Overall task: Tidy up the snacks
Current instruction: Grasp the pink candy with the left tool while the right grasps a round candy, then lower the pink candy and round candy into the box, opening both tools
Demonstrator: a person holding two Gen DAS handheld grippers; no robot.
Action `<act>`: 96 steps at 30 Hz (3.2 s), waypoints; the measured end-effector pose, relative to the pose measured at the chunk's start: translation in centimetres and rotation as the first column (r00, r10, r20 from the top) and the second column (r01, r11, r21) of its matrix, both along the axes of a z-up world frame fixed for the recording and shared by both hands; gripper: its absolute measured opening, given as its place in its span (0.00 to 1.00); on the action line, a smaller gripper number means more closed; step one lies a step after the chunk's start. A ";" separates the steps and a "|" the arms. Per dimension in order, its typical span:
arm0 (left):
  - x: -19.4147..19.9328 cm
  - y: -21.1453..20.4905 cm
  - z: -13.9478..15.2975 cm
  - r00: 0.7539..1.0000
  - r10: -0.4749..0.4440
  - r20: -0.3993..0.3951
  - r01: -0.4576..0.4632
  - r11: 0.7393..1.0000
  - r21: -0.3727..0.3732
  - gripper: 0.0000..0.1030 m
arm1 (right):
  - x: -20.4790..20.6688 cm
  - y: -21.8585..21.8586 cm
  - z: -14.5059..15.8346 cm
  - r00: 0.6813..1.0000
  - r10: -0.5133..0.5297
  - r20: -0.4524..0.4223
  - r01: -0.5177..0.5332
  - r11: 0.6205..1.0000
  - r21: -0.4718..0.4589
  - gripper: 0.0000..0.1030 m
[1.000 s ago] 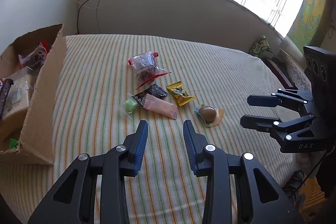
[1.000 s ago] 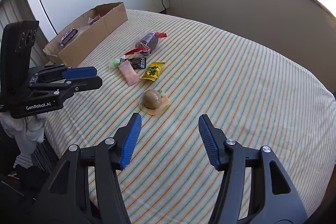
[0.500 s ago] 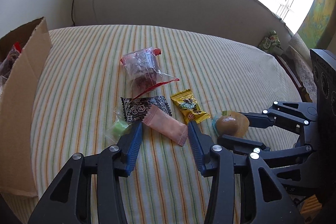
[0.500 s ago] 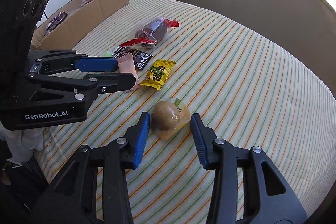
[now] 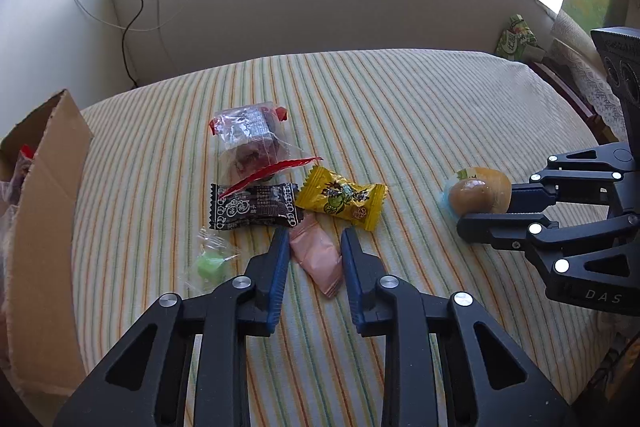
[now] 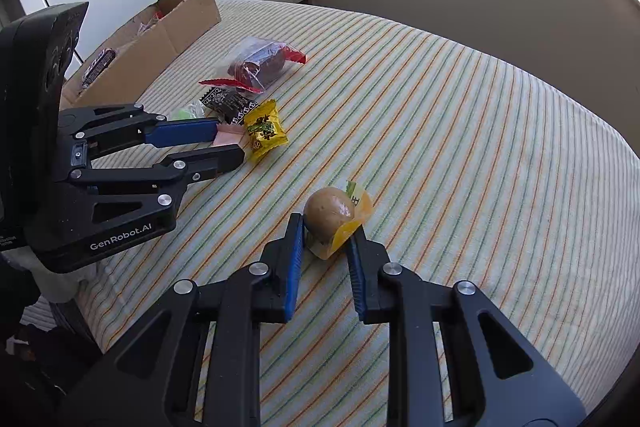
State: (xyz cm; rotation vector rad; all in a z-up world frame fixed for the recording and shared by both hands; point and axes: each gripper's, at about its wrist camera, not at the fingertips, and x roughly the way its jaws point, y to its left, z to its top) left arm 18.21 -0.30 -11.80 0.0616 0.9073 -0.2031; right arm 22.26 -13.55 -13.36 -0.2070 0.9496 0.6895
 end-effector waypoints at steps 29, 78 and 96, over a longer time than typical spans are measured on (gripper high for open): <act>-1.4 0.9 0.8 1.000 0.016 0.023 -0.015 0.999 -0.045 0.19 | -1.7 -0.7 1.6 0.997 -0.079 0.019 0.079 0.997 0.005 0.21; -9.5 23.4 7.0 0.835 0.485 0.258 -0.473 0.874 -0.111 0.23 | -6.3 26.3 9.1 0.922 0.371 0.111 -0.379 0.923 0.066 0.33; -9.3 19.3 8.5 0.875 0.400 0.274 -0.385 0.917 -0.107 0.24 | -4.1 18.6 10.2 0.956 0.251 0.149 -0.264 0.962 0.071 0.41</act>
